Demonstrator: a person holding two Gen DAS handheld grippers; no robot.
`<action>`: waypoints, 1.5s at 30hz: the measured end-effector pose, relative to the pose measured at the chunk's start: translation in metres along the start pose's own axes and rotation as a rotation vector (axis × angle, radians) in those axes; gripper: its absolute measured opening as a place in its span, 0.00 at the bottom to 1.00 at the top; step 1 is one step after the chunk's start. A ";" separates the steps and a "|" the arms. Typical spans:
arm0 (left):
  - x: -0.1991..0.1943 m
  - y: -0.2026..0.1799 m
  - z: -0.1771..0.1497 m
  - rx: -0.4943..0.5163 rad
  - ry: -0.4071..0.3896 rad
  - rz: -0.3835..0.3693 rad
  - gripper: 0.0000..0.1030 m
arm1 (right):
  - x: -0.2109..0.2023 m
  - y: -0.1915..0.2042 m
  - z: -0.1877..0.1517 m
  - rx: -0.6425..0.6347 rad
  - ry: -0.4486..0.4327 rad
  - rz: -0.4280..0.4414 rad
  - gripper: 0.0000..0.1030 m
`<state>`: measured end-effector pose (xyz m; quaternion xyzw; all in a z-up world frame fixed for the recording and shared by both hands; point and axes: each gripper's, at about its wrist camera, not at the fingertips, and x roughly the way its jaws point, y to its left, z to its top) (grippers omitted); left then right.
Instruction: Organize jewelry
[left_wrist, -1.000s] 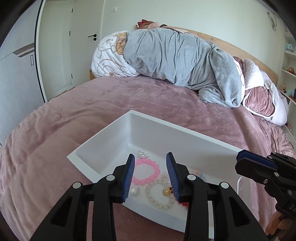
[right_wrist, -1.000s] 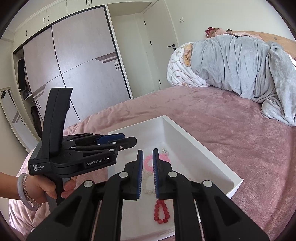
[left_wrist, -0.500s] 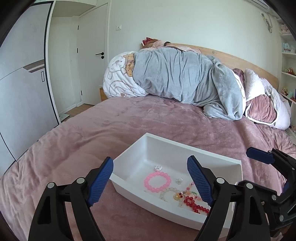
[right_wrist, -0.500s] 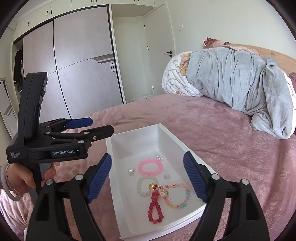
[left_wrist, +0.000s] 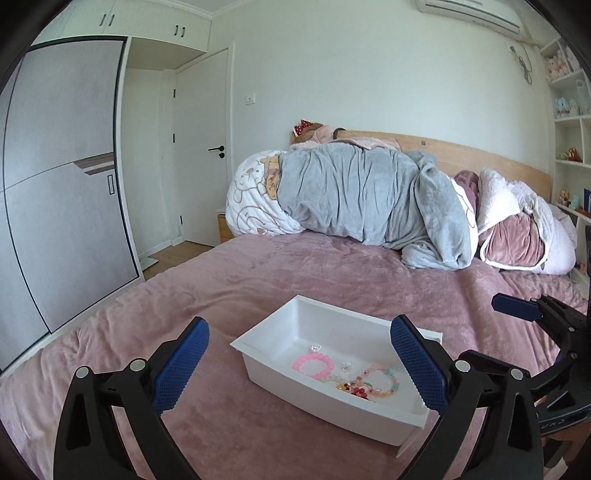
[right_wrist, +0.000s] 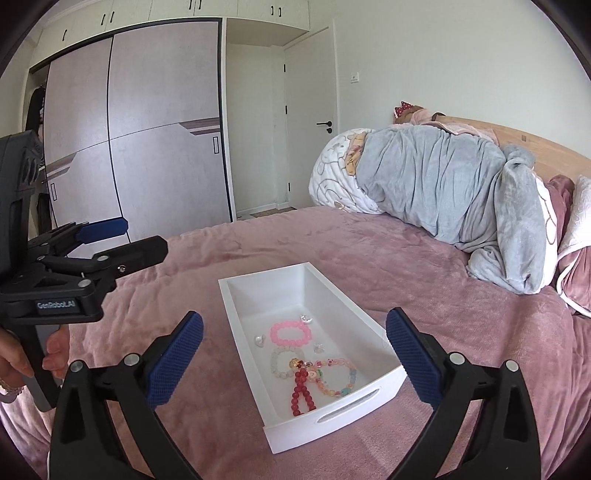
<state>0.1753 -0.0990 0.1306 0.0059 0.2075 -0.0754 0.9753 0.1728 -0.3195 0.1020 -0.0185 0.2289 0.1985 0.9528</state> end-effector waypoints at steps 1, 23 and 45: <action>-0.008 0.000 -0.002 -0.021 -0.010 -0.001 0.97 | -0.006 0.001 -0.001 -0.002 -0.002 -0.006 0.95; -0.032 -0.010 -0.106 -0.041 0.069 0.190 0.97 | -0.029 0.025 -0.092 -0.028 -0.064 -0.146 0.95; -0.012 -0.028 -0.119 -0.006 0.085 0.188 0.97 | -0.010 0.009 -0.102 0.023 -0.046 -0.119 0.95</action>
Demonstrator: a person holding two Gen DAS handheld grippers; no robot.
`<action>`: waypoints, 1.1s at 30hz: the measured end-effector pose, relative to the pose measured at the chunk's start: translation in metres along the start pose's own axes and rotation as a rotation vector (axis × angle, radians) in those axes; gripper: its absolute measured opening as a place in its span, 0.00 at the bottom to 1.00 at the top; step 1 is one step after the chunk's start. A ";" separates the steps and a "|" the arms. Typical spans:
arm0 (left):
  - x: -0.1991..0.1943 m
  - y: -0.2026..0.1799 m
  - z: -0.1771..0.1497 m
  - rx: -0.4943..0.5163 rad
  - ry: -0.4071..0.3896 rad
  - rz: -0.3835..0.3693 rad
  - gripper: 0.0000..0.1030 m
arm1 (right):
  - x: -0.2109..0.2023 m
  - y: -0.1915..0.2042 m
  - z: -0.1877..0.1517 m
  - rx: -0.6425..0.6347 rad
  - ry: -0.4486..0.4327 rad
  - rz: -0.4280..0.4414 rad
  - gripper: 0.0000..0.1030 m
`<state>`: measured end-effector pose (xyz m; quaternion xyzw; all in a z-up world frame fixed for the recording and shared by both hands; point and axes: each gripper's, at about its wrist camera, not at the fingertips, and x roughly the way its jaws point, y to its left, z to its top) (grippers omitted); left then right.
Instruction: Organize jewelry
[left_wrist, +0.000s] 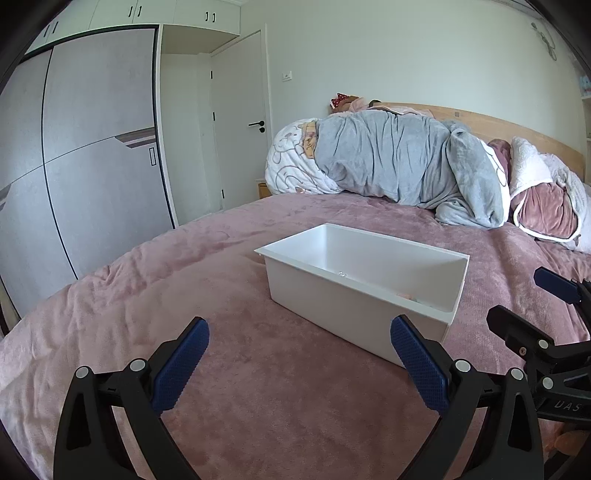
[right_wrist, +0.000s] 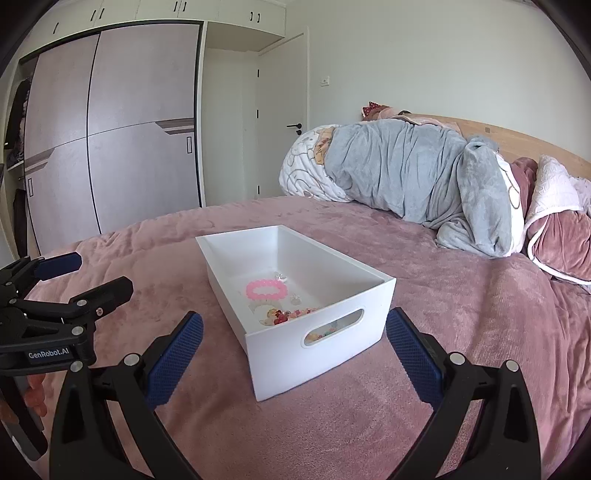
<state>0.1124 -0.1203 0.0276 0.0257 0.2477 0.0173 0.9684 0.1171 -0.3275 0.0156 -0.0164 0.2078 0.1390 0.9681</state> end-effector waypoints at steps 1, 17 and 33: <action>0.001 0.000 0.000 -0.002 0.002 0.002 0.97 | -0.001 0.000 0.000 -0.001 -0.003 0.002 0.95; 0.005 0.004 -0.004 -0.031 0.024 0.007 0.97 | -0.001 0.003 0.000 -0.012 -0.001 0.011 0.95; 0.007 0.006 -0.003 -0.035 0.024 0.010 0.97 | 0.001 0.004 -0.002 -0.016 0.006 0.017 0.95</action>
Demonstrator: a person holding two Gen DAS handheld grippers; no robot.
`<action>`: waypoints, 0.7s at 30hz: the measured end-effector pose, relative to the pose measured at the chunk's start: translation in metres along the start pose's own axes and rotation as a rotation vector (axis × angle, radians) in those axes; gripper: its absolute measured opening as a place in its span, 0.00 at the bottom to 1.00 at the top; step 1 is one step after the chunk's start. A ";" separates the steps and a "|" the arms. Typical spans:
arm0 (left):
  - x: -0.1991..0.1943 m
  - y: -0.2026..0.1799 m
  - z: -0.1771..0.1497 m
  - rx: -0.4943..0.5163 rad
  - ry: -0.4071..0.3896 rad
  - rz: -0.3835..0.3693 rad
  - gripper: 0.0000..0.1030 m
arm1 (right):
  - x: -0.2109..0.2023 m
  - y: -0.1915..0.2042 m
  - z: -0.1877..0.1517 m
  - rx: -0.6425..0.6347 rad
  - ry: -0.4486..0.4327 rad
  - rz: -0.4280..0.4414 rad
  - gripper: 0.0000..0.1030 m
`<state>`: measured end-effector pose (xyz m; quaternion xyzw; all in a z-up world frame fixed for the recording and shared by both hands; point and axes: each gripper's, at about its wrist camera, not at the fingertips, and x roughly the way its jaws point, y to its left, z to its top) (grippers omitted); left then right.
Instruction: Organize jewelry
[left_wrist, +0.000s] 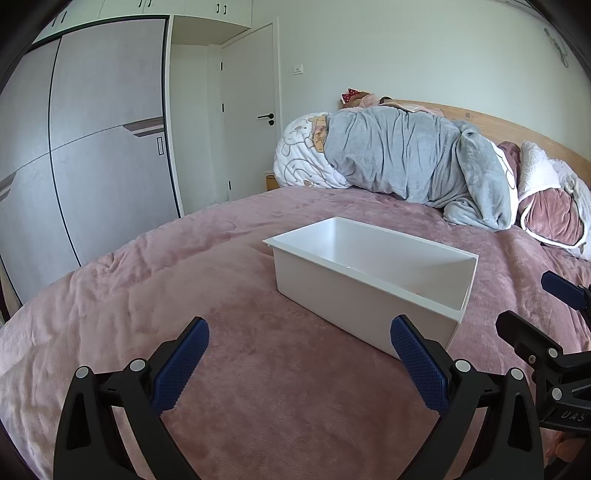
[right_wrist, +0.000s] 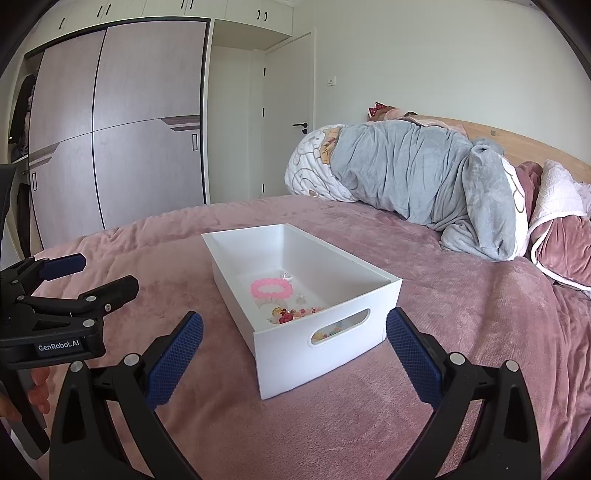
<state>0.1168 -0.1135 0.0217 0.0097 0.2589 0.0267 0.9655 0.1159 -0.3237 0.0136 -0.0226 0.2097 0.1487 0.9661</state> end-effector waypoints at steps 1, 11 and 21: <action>0.000 0.000 0.000 0.001 0.001 0.002 0.97 | 0.000 0.000 0.000 -0.001 0.000 0.000 0.95; -0.001 0.001 0.000 0.014 -0.005 -0.006 0.97 | 0.000 -0.001 0.000 0.001 0.003 0.001 0.95; -0.008 0.003 0.000 -0.033 -0.028 -0.017 0.97 | 0.001 -0.002 -0.003 0.006 0.010 0.004 0.95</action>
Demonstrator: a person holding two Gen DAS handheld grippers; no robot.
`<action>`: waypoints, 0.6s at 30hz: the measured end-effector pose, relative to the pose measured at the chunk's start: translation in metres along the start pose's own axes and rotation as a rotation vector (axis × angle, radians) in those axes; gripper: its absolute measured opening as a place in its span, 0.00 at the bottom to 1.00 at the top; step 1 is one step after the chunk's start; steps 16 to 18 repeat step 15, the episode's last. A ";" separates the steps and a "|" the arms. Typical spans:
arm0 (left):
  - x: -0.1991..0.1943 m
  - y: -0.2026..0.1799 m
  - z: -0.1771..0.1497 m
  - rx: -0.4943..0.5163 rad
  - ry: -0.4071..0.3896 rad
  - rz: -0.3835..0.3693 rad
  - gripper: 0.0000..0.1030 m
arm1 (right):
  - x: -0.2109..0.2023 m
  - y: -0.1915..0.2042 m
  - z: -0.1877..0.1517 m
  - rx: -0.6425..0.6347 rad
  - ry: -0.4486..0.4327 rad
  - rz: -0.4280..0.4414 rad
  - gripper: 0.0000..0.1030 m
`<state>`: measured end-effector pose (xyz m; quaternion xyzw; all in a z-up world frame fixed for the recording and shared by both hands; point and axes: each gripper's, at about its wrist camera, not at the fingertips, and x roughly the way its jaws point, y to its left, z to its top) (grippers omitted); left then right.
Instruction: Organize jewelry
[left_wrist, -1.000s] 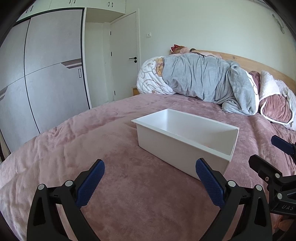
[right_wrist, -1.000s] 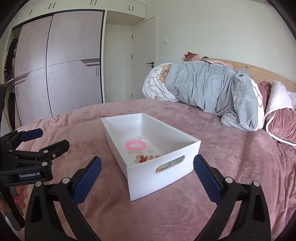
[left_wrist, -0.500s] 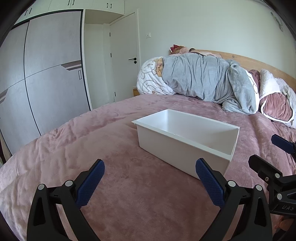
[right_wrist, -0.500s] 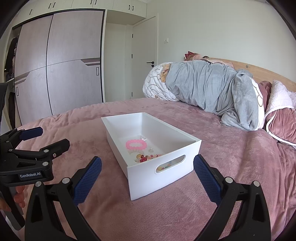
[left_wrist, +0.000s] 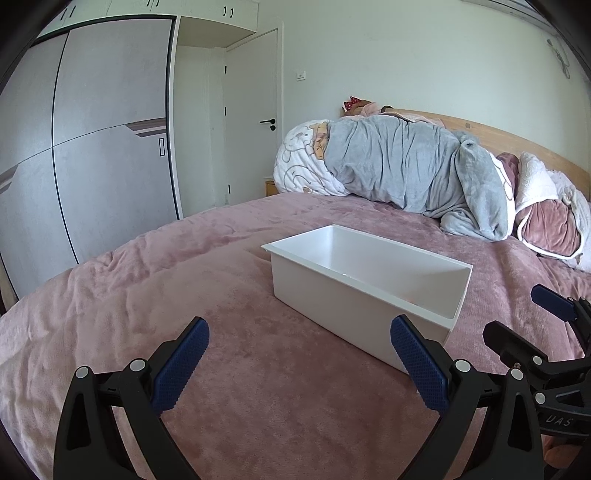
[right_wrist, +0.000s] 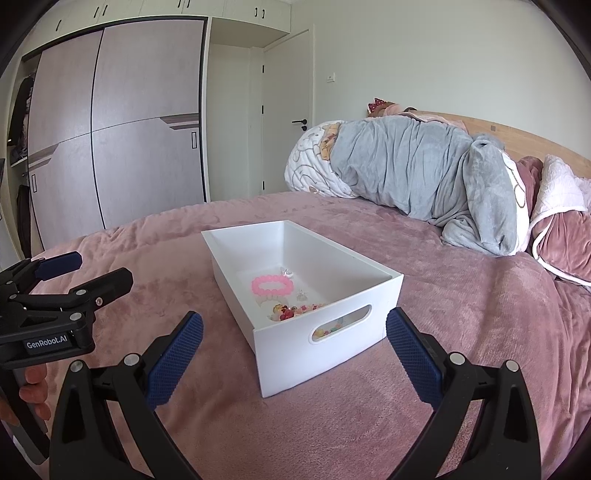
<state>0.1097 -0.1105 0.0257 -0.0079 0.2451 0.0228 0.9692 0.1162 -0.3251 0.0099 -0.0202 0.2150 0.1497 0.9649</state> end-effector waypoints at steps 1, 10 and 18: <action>-0.001 -0.001 0.000 0.005 -0.004 0.000 0.97 | 0.001 0.000 -0.001 -0.001 0.001 0.000 0.95; -0.001 -0.008 0.000 0.048 -0.002 -0.022 0.97 | 0.002 0.001 -0.002 -0.001 0.004 0.003 0.95; -0.002 -0.013 -0.001 0.090 -0.010 -0.030 0.97 | 0.003 0.003 -0.002 -0.002 0.008 0.004 0.95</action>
